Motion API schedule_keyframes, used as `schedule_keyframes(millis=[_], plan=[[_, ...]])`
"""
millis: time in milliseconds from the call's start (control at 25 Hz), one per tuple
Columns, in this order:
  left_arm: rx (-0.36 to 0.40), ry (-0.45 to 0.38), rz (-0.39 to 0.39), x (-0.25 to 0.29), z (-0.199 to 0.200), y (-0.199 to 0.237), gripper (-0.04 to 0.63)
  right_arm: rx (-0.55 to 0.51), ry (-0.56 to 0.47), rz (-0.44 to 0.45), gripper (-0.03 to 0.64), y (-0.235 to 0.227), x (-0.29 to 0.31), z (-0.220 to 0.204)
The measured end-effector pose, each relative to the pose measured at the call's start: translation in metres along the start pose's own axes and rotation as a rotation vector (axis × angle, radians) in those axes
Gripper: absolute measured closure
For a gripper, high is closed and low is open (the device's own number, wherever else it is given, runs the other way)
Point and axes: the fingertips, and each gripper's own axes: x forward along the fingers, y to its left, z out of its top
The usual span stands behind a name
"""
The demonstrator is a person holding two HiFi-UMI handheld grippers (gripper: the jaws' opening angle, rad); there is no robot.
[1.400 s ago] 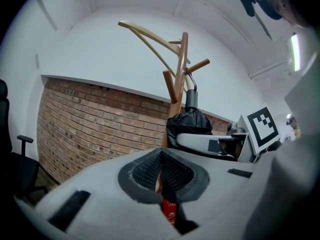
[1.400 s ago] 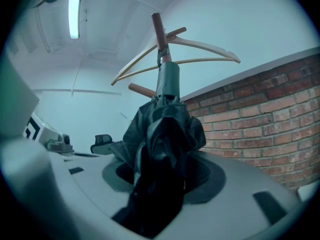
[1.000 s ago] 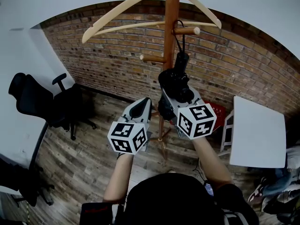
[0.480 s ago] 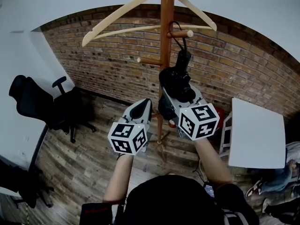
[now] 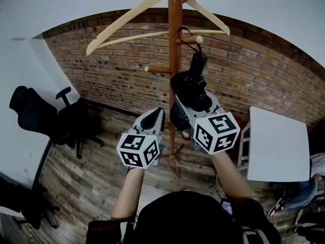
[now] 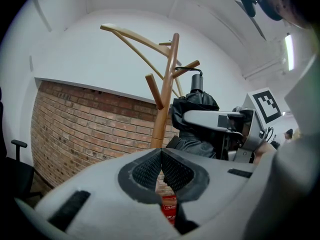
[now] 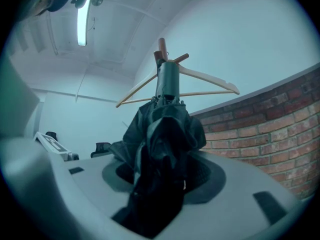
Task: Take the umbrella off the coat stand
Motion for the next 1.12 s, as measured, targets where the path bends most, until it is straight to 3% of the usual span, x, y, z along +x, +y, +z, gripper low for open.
schedule_keyframes(millis=[1120], plan=[[0.068, -0.1, -0.083, 0.013, 0.053, -0.025, 0.577, -0.035, -0.088, -0.011, 0.382, 0.002, -0.014, 0.047]])
